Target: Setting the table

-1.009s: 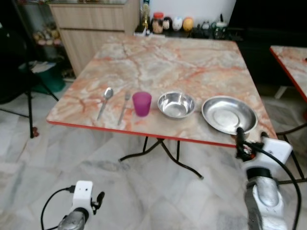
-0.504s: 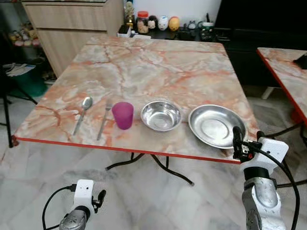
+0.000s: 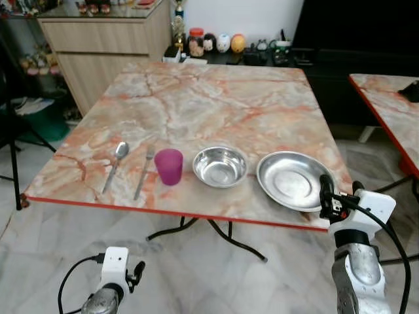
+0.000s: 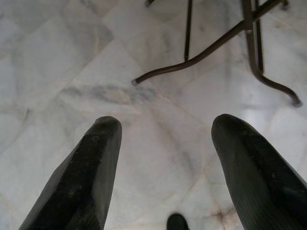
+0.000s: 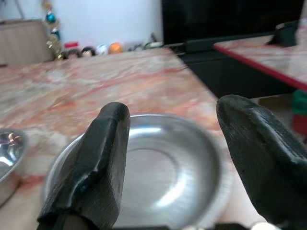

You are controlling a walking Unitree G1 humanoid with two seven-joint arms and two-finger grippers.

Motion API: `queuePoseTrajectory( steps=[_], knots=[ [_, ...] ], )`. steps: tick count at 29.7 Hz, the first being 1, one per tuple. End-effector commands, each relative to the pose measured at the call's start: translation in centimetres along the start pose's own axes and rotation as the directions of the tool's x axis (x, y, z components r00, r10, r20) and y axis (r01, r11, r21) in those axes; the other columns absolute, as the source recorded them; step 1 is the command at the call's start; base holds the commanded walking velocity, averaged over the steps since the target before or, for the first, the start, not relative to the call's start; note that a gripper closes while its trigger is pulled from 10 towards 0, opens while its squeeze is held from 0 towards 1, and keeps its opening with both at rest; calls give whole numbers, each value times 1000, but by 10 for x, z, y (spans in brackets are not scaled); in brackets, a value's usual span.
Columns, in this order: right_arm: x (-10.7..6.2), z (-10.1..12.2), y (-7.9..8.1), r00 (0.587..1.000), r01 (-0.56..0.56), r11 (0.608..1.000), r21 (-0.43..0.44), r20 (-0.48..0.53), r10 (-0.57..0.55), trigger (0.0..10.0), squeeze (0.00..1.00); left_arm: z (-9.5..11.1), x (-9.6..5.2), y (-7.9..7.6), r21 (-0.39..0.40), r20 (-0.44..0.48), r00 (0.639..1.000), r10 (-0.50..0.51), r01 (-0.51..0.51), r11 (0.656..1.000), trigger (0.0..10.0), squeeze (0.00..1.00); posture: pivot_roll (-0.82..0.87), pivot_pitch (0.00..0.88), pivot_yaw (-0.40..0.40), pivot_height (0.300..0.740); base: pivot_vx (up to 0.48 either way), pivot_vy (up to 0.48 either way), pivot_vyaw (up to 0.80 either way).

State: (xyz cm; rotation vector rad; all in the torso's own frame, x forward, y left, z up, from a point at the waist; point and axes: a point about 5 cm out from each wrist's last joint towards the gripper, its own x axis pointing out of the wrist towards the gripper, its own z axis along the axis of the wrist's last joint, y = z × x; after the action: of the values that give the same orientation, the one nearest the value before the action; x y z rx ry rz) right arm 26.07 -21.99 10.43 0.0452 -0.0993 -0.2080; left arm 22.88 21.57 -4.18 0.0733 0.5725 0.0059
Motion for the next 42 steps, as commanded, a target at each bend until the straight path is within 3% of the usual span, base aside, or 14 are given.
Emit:
queuePoseTrajectory(
  steps=[1, 19, 25, 32, 36, 39, 40, 41, 42],
  knots=[
    [0, 0, 1, 1000, -4, 1000, 5, -9, 4, 10000, 0, -3, -1, 2, 4, -14, 1000, 8, -8, 1000, 10000, 0, -3, 39, -9, 740, 322, 0, 0],
    [-1, 1, -5, 1000, 19, 1000, 18, -17, -19, 10000, 0, -2, -1, 3, -4, -5, 1000, 18, -18, 1000, 10000, 0, -4, 38, -10, 740, 54, 0, 0],
    [-18, 0, -35, 990, 86, 996, -13, -109, -87, 10000, 0, -2, -1, 4, -3, -9, 1000, 16, -16, 1000, 10000, 0, -15, 43, -10, 740, 0, 0, 0],
    [-40, -6, -62, 966, 124, 992, 34, -234, -113, 10000, 0, -3, -1, 2, -1, -15, 1000, 6, -6, 1000, 10000, 0, -27, 45, -3, 740, 0, 0, 0],
    [-40, -15, -71, 941, 118, 992, 52, -324, -95, 10000, 0, -2, 0, 1, 0, -14, 1000, 2, -2, 1000, 10000, 0, -28, 43, -1, 740, 0, 0, 0],
    [-32, -10, -62, 948, 71, 988, 135, -317, -25, 10000, 0, -2, 0, 1, 3, -13, 1000, 2, -2, 1000, 10000, 0, -29, 43, -3, 740, 0, 0, 0],
    [-30, -7, -58, 953, 50, 984, 169, -303, 4, 10000, 635, -2, 0, 1, 4, -12, 1000, 2, -2, 1000, 10000, 0, -29, 43, -3, 740, 0, 0, 0],
    [-28, -6, -58, 956, 48, 983, 178, -294, 7, 10000, 996, -2, 0, 1, 2, -12, 1000, 4, -4, 1000, 10000, 0, -29, 43, -3, 740, 0, 0, 0],
    [-26, -5, -58, 956, 57, 982, 182, -294, -1, 10000, 1000, -2, -1, 1, 2, -12, 1000, 5, -5, 1000, 10000, 0, -22, 43, -5, 740, 0, 0, 0]
  ],
)
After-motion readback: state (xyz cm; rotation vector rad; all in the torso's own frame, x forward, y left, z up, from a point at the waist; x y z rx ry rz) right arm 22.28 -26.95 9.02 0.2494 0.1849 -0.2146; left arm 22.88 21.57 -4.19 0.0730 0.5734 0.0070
